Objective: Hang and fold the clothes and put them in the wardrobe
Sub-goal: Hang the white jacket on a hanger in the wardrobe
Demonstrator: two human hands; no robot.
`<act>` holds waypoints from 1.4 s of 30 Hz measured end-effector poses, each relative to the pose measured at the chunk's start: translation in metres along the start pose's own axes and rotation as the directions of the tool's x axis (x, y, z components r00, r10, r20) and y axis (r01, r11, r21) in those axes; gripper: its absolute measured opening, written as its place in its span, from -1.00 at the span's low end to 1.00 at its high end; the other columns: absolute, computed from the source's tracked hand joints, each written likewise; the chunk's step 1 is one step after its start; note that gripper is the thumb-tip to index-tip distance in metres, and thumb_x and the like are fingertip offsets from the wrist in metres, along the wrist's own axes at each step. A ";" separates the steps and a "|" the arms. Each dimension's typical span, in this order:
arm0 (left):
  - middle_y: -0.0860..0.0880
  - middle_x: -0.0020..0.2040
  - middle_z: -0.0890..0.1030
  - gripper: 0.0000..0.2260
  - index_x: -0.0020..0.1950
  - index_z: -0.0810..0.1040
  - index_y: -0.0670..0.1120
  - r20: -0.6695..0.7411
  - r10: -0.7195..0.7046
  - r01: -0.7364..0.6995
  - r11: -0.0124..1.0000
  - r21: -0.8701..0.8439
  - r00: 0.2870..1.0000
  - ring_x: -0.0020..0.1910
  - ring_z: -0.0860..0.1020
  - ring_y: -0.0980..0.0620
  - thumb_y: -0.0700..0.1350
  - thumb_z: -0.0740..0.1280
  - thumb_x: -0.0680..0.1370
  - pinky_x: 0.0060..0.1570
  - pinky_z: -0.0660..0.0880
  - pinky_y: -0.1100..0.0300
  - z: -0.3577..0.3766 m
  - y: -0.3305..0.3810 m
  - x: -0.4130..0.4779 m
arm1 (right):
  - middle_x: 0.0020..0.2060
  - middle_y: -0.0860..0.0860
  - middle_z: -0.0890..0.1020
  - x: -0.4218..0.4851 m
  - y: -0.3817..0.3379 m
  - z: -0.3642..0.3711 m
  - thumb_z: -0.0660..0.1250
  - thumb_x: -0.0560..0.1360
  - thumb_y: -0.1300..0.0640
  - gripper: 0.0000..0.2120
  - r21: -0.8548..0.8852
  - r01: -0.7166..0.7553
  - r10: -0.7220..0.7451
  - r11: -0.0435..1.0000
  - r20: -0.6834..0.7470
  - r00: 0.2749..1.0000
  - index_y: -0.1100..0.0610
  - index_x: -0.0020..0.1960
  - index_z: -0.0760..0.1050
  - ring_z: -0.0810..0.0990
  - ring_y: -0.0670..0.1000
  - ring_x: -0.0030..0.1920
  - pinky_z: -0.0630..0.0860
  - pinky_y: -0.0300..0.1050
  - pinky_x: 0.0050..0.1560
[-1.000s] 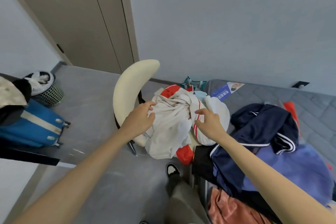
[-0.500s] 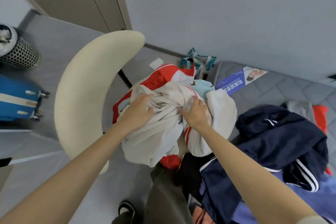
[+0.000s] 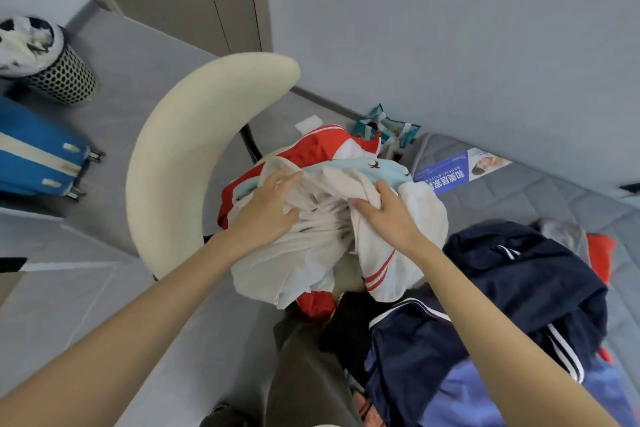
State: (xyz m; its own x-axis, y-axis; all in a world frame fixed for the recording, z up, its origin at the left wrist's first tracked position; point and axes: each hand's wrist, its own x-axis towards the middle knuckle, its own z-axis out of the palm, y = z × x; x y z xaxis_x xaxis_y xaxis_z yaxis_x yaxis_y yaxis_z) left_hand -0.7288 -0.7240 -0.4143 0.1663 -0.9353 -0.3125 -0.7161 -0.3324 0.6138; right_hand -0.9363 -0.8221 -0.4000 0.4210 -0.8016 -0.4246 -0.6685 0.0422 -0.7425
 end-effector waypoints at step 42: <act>0.19 0.21 0.45 -0.32 0.35 0.29 0.08 -0.724 -0.377 0.124 0.917 -0.379 0.578 0.13 0.47 0.20 0.41 0.30 0.36 0.07 0.39 0.30 -0.163 -0.096 -0.651 | 0.09 0.09 0.60 -0.492 -0.469 0.331 0.14 0.63 -0.06 -0.60 0.565 0.275 -0.581 0.778 0.480 0.658 0.17 0.34 0.38 0.59 0.04 0.08 0.53 -0.01 0.18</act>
State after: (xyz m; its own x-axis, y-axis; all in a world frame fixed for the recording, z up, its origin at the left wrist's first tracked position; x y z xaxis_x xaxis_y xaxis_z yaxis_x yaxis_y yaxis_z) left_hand -0.6574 -0.1027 -0.1517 0.8568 -0.5031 0.1126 -0.3790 -0.4666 0.7991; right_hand -0.6272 -0.2503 -0.0143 0.9593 -0.2656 -0.0963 -0.0575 0.1499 -0.9870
